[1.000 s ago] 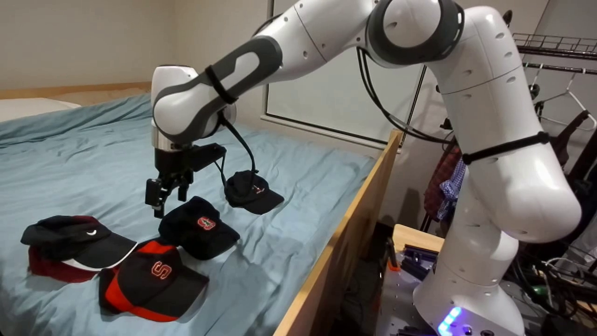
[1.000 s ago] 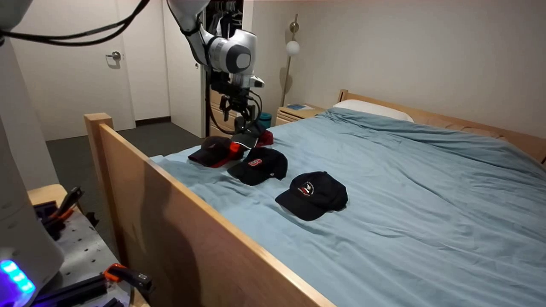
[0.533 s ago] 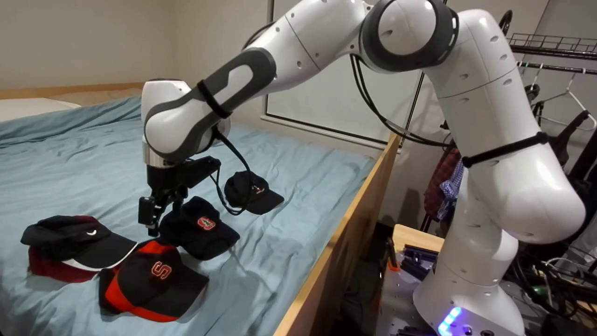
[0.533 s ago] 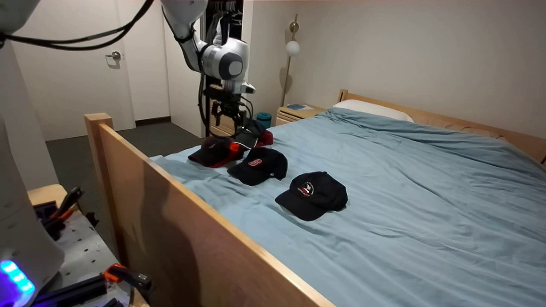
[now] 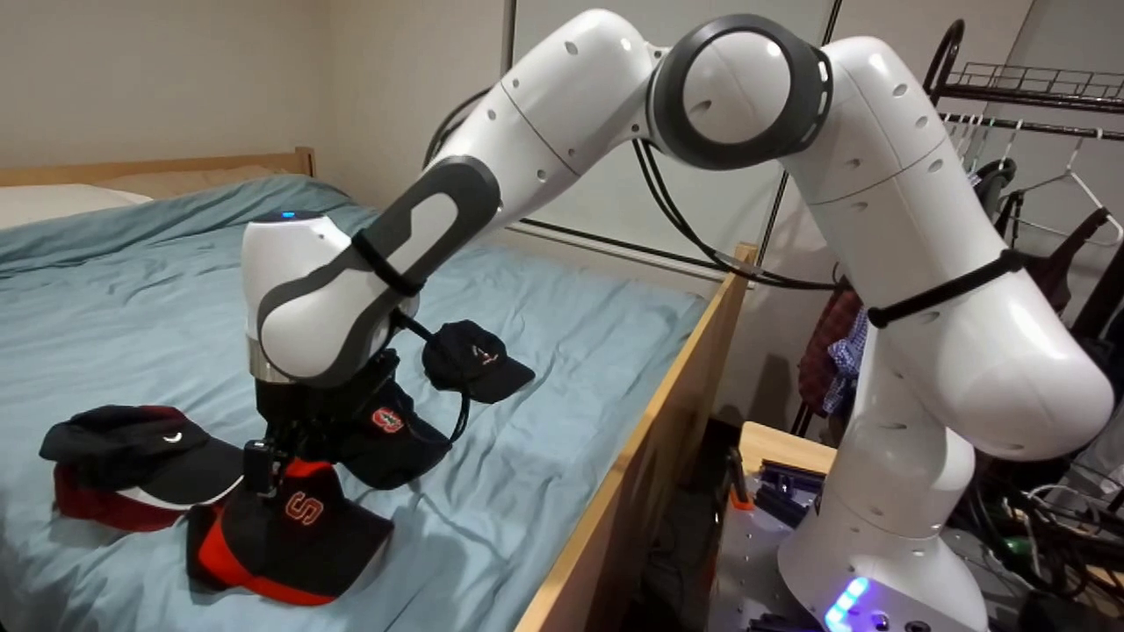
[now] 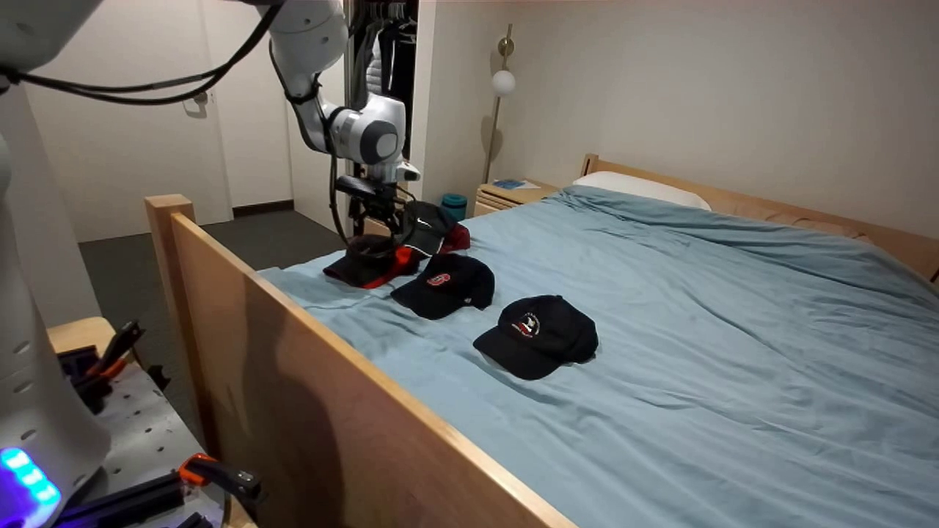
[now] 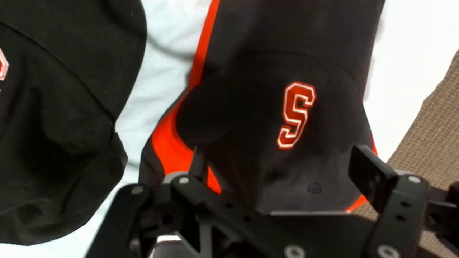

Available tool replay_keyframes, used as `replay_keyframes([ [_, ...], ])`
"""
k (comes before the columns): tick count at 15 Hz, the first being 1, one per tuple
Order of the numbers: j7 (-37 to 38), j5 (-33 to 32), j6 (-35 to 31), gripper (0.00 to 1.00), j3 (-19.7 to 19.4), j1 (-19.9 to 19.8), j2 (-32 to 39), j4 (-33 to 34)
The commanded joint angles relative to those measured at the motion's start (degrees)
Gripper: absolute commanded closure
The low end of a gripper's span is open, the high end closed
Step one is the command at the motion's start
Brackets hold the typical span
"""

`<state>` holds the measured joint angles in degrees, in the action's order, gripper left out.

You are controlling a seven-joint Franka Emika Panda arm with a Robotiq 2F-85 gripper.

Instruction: Put the caps with bright colors on top of each other in the middle, then put the remaining two on the sides

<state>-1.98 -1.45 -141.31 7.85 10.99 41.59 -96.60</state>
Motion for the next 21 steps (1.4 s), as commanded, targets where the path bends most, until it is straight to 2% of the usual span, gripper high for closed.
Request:
replay_keyframes([
  [1, -1.97, -0.69, -2.61, 0.00, 0.23, 0.02, 3.05, 1.12],
  [2, -2.84, -0.68, -2.95, 0.00, 0.54, -0.16, 3.75, 1.36],
  [3, -3.15, -0.78, -2.95, 0.25, 0.55, -0.09, 4.22, 1.62],
  [4, -3.31, -0.87, -3.42, 0.26, 0.49, 0.00, 4.48, 1.69],
  [15, -4.03, -0.09, -3.87, 0.97, 1.07, -0.58, 3.54, 2.52],
  [17, -3.84, -0.39, -3.89, 1.00, 0.84, -0.33, 3.31, 2.47],
  [21, -3.16, -0.33, -4.22, 1.00, 0.75, -0.31, 0.53, 0.73],
])
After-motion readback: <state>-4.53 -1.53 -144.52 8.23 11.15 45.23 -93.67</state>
